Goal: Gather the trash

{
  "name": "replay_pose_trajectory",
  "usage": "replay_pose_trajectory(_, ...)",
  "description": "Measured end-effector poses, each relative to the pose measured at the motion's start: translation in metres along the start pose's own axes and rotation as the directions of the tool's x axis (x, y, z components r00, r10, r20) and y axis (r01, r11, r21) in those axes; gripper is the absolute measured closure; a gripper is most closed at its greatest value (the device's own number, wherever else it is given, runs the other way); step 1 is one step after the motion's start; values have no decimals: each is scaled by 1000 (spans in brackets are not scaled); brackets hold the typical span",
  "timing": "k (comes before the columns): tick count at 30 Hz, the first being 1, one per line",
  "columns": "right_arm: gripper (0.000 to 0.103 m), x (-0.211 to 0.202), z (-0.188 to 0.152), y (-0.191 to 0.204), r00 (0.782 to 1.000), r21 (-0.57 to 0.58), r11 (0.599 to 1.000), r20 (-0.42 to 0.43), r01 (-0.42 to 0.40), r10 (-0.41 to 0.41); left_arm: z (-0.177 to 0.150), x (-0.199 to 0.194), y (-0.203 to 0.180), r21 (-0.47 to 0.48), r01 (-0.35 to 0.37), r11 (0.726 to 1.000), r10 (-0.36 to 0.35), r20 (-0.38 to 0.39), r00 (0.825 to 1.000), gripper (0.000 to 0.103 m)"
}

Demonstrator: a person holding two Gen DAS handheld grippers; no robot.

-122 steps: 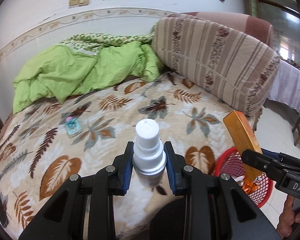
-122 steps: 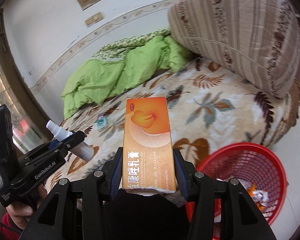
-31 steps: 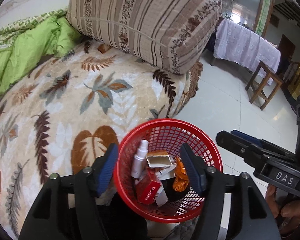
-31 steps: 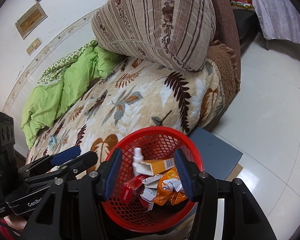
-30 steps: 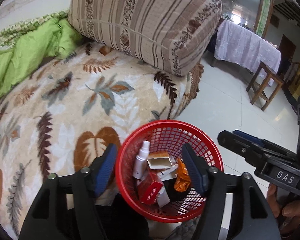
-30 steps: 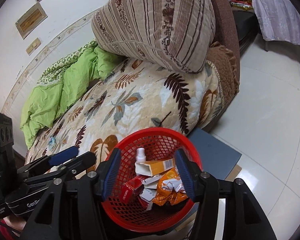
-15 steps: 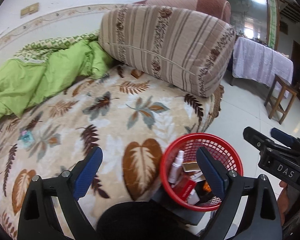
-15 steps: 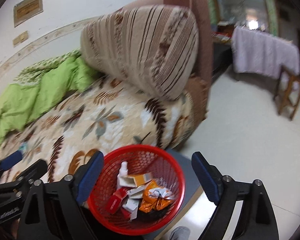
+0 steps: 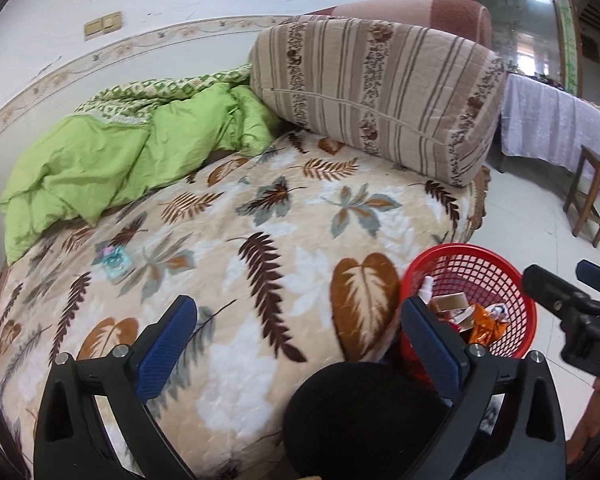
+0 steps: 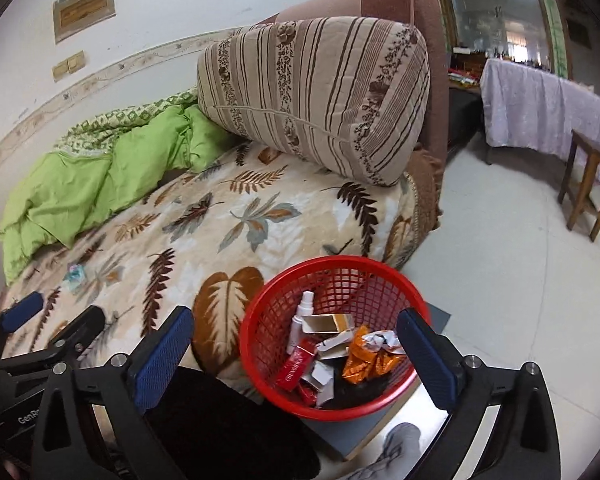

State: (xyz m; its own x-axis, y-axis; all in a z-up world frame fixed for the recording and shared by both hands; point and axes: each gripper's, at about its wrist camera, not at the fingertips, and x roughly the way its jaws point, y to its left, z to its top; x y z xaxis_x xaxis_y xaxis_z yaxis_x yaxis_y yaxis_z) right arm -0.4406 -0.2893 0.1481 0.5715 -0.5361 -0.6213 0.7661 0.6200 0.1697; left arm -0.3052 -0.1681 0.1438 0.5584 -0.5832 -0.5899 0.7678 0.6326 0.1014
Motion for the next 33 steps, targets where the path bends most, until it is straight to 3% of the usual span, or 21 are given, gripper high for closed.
replay_pose_trajectory(8,1,-4,-5,-7,999,25,999,-7,46,-46,-5,6,21,-32,-59,998,59,-21,998,1)
replay_pose_trajectory(22,1,-10,-5,-7,990,18,990,22,142,-143,-8,9,34,-59,-80,995,79,-27,997,1)
replay_pose_trajectory(33,1,-9,-5,-5,987,4,987,14,161,-161,-11,11,31,-56,-88,995,86,-36,996,1)
